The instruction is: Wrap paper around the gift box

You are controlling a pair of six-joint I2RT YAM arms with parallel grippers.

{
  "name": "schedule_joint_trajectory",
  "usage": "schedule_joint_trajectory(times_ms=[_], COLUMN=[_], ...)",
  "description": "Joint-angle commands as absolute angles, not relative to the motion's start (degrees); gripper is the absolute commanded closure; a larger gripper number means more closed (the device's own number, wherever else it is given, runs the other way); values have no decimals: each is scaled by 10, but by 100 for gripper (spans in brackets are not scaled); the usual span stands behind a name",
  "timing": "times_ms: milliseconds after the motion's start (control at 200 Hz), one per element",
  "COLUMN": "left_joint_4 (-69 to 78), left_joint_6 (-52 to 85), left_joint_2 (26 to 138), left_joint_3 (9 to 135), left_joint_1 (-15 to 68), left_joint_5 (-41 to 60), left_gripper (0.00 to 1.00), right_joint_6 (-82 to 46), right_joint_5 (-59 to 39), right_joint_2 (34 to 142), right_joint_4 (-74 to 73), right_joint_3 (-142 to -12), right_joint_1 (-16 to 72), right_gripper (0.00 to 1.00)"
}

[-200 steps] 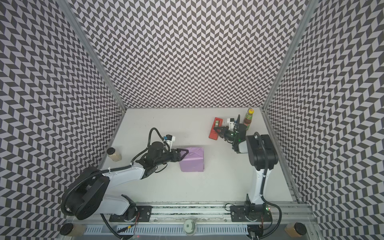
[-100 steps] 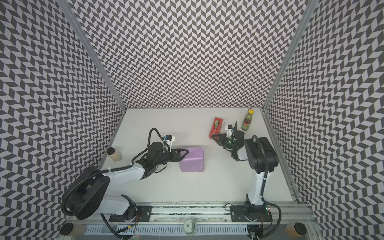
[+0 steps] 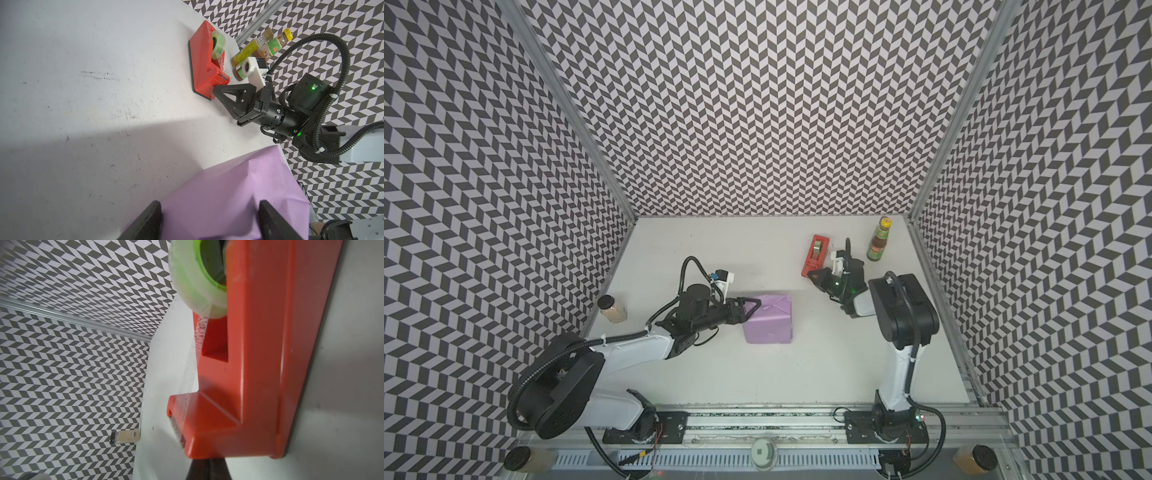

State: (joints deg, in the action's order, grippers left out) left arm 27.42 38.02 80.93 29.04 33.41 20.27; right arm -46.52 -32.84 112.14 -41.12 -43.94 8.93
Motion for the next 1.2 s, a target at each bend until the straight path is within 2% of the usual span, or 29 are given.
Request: schedule_joint_trajectory(times_ms=[0, 280, 596, 741, 1032, 1197], left_joint_4=[207, 216, 218, 215, 215, 211], left_joint_6=[369, 370, 367, 366, 365, 361], left_joint_2=[836, 846, 850, 853, 847, 847], left_joint_3=[269, 267, 270, 277, 274, 273], left_joint_1=[337, 336, 335, 335, 336, 335], left_joint_5=[191, 198, 203, 205, 205, 203], left_gripper=[27, 27, 28, 28, 28, 28], right_joint_6=[-441, -407, -399, -367, -299, -269], right_joint_5=[-215, -111, -122, -208, -400, -443], right_joint_2=[1136, 1116, 1104, 1057, 843, 752], right_joint_4=[-292, -230, -222, -281, -365, -324], right_joint_3=[-432, -430, -443, -412, -288, -304], right_joint_1=[93, 117, 120, 115, 118, 190], right_gripper=[100, 100, 100, 100, 100, 100])
